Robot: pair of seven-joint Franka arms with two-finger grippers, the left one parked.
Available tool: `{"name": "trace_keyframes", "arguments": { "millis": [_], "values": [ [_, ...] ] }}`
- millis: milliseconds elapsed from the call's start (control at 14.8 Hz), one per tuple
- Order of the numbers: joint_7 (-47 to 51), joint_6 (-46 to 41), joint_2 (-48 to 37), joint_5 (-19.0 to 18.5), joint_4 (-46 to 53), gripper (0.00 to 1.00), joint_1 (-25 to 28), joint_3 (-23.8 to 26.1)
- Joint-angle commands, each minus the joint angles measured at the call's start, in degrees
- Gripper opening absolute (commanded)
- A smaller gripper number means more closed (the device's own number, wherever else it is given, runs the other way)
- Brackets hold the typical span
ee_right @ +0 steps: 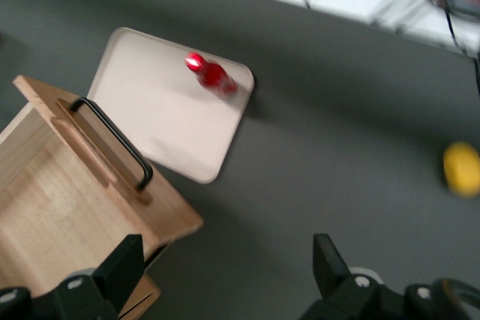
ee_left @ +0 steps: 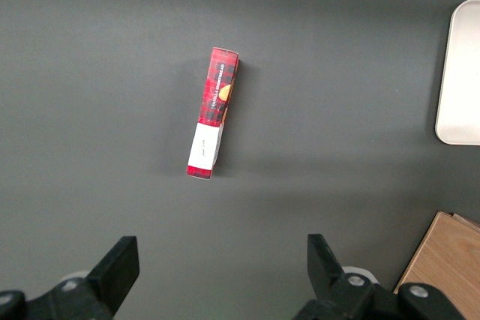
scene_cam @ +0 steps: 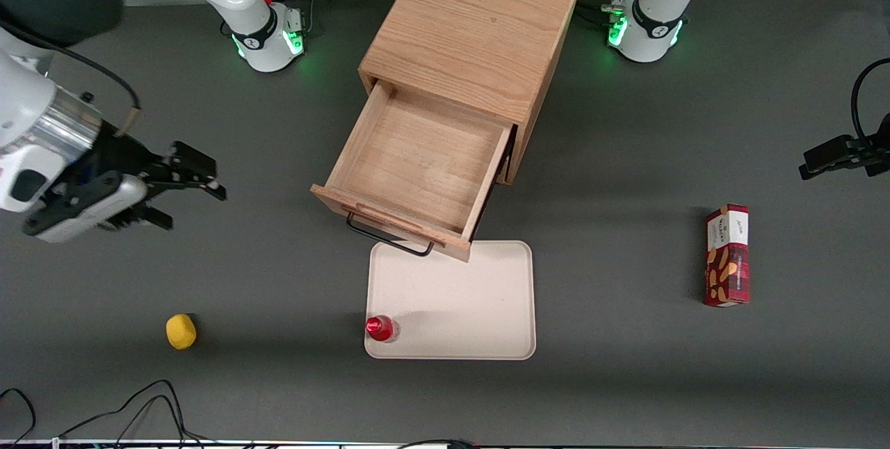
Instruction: Open upper drawer
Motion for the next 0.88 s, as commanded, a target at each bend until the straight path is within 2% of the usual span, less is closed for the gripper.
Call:
{"name": "trace_keyframes", "arguments": {
  "millis": [0,135,338,474,812],
  "values": [
    [8.7,-4.8,-6.5,-4.7,-7.5,1.0,-3.5,0.5],
    [8.9,-7.1,-10.2,-7.3,-11.8,1.0,-6.6,1.4],
    [13.7,-11.2,-12.0,-14.2,-12.7,1.0,-8.3,5.3],
    [15.7,-11.6,-11.9,-14.4,-12.8,1.0,-10.9,6.7],
    [15.8,-10.5,-11.6,-14.1,-12.7,1.0,-11.4,6.7]
  ]
}}
